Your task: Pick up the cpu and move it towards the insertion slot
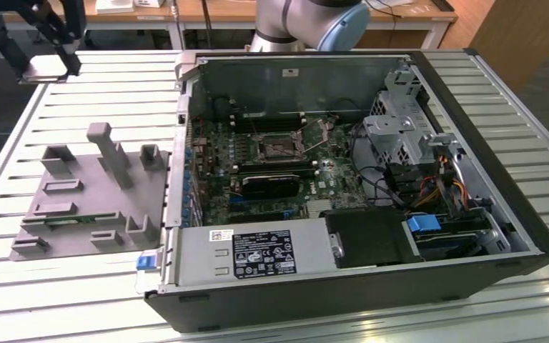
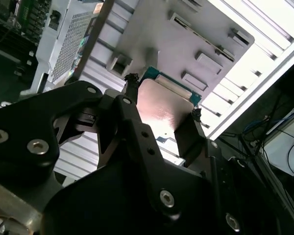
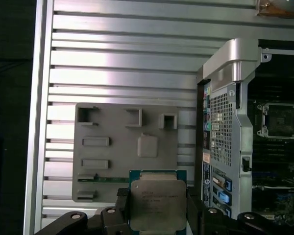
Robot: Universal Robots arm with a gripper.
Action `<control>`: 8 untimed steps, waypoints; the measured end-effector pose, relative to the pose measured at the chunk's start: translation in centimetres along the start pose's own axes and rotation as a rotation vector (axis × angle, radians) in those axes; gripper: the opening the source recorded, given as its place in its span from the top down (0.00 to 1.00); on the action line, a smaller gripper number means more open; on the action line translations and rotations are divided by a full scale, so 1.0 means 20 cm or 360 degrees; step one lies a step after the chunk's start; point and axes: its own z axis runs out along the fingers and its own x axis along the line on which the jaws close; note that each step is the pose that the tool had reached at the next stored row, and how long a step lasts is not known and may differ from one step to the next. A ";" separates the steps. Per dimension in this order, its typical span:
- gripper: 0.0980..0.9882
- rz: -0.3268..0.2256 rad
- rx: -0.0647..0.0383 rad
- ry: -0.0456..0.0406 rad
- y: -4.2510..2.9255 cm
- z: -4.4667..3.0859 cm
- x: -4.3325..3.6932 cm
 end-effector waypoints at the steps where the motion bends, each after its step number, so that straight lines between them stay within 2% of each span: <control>1: 0.50 0.0000 0.0000 0.0001 0.000 0.001 -0.021; 8: 0.50 0.0001 0.0000 0.0005 -0.003 0.005 -0.157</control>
